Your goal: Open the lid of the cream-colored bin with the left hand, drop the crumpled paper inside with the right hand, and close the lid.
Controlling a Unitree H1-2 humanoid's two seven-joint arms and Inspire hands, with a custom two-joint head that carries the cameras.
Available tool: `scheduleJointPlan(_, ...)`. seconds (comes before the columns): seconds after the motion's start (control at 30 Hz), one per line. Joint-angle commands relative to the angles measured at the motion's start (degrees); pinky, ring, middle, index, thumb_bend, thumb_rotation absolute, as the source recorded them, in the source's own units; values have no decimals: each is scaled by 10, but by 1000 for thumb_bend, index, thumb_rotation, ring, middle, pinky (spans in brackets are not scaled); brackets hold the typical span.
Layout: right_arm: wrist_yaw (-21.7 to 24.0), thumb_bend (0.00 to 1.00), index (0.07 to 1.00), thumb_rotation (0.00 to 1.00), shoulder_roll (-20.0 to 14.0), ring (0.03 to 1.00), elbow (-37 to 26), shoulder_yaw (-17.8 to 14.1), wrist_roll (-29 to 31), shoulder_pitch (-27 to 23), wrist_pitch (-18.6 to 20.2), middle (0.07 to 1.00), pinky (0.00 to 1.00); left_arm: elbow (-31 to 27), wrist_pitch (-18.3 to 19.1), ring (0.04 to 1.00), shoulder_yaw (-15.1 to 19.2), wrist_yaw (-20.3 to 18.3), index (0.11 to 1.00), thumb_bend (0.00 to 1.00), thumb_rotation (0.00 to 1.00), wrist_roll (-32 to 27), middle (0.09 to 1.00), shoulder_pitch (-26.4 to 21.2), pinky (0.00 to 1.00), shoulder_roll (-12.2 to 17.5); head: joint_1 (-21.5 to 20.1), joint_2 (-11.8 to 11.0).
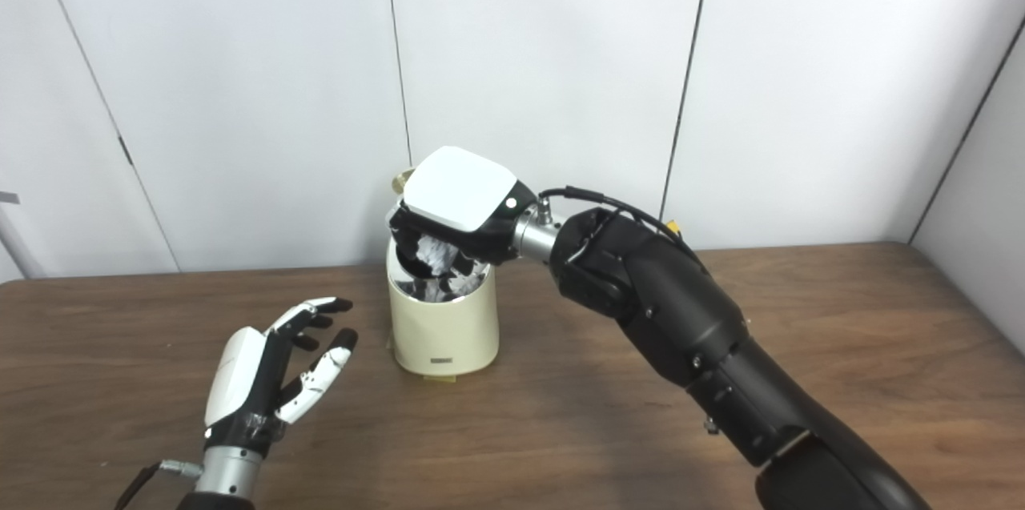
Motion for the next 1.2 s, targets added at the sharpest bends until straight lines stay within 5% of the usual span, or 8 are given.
scheduleJointPlan(0.0, -12, 522, 484, 115, -1, 553, -14, -10, -3, -27, 14, 594, 464, -19, -6, 737, 0, 5, 771, 558, 883, 1, 782, -17, 620, 2, -1, 0)
scheduleJointPlan(0.2, -25, 523, 490, 129, -2, 589, -16, -12, -27, -23, 21, 640, 483, -18, -6, 734, 0, 6, 770, 558, 883, 1, 780, -17, 617, 1, -1, 2)
scheduleJointPlan(0.27, -30, 871, 577, 28, -1, 597, -18, -12, -32, -21, 23, 648, 490, -18, -7, 735, 0, 6, 770, 567, 886, 0, 780, -17, 619, 2, -1, 2)
scheduleJointPlan(0.33, -31, 952, 603, 15, -1, 604, -19, -13, -35, -21, 25, 660, 492, -17, -8, 733, 0, 6, 769, 570, 888, -1, 779, -17, 618, 2, -1, 2)
scheduleJointPlan(0.7, -25, 988, 646, 54, 0, 611, -26, -13, -44, -18, 35, 693, 495, -16, -7, 735, -1, 5, 770, 563, 887, 1, 781, -18, 616, 3, -2, 2)
scheduleJointPlan(0.83, -93, 908, 588, 87, 2, 564, -4, -21, -23, -15, 0, 635, 458, -17, -6, 728, 0, 6, 767, 567, 890, 1, 778, -18, 609, 3, -2, 2)
scheduleJointPlan(0.97, -187, 513, 475, 186, 6, 478, 26, -30, -6, -11, -40, 541, 385, -18, -8, 733, 0, 5, 770, 569, 891, -1, 781, -17, 614, 4, -2, 3)
scheduleJointPlan(1.17, -265, 258, 443, 625, 8, 402, 13, -33, -34, 0, -31, 471, 303, -18, -8, 725, -1, 5, 767, 564, 898, 1, 777, -17, 604, 5, -2, 2)
